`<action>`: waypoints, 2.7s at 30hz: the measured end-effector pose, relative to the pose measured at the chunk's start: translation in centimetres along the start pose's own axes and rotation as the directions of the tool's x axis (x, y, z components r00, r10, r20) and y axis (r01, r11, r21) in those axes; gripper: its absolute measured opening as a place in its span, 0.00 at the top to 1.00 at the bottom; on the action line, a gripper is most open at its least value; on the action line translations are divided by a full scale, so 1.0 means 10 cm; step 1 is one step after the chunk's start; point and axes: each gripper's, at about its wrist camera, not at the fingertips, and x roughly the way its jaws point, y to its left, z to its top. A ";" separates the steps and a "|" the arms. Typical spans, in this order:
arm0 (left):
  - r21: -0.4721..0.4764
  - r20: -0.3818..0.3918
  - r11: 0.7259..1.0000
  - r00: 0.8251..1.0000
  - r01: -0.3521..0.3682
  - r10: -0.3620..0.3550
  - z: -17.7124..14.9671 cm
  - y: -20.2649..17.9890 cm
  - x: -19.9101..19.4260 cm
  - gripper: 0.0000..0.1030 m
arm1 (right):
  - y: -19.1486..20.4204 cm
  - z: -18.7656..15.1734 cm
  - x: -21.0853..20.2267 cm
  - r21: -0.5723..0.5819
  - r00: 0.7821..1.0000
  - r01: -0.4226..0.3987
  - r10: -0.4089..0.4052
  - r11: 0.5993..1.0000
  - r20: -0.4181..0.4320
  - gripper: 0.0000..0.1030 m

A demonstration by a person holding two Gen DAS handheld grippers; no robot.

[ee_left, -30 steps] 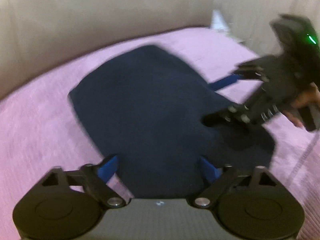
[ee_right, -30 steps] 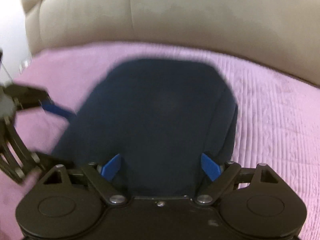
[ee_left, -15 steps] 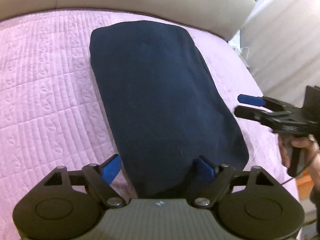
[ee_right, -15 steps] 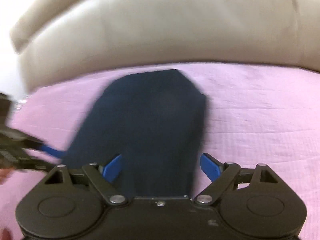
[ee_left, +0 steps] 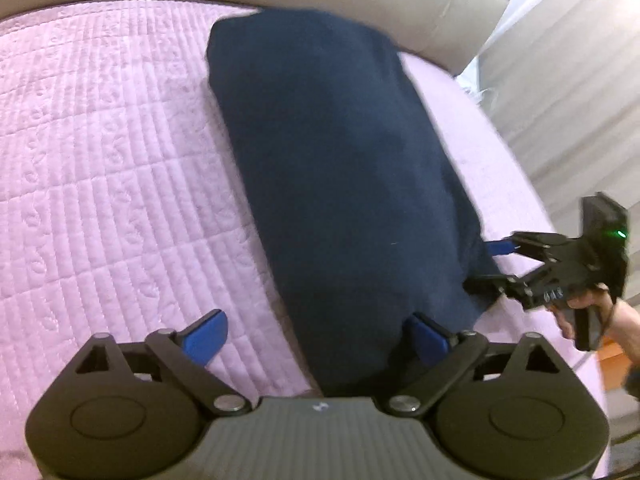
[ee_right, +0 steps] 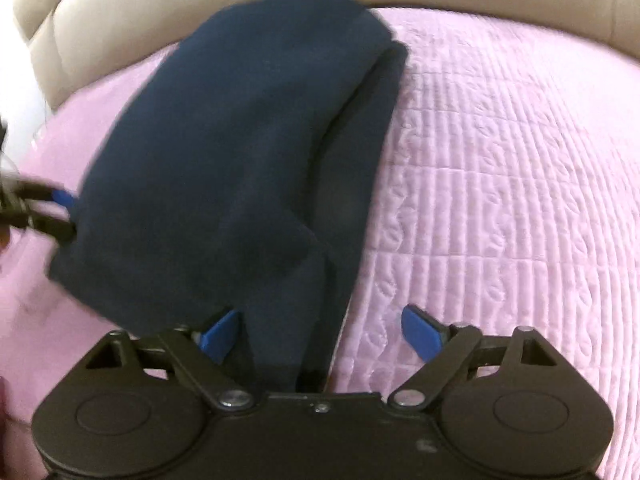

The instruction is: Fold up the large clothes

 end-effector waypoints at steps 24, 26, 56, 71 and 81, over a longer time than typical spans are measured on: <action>-0.224 0.059 0.945 0.971 0.239 -0.232 1.13 0.54 0.79 0.00 | -0.47 0.68 0.63 0.196 0.822 -0.569 0.548 0.799 0.155 0.00; -0.209 0.051 0.948 0.971 0.240 -0.234 1.21 0.49 0.87 0.00 | -0.47 0.71 0.61 0.185 0.811 -0.584 0.564 0.790 0.153 0.00; 0.127 0.103 0.992 0.995 0.005 -0.018 1.36 -0.52 0.72 0.33 | 0.18 0.43 -0.05 0.263 0.887 -0.450 0.394 0.853 0.240 0.50; 0.166 0.171 0.986 0.985 0.001 -0.030 1.09 -0.64 -0.52 0.35 | 1.14 0.59 -0.77 0.289 0.924 -0.373 0.323 0.882 0.206 0.50; 0.081 0.249 0.997 0.968 0.012 -0.032 0.18 -0.47 -1.91 0.35 | 2.00 0.62 -1.31 0.212 0.877 -0.477 0.446 0.853 0.180 0.50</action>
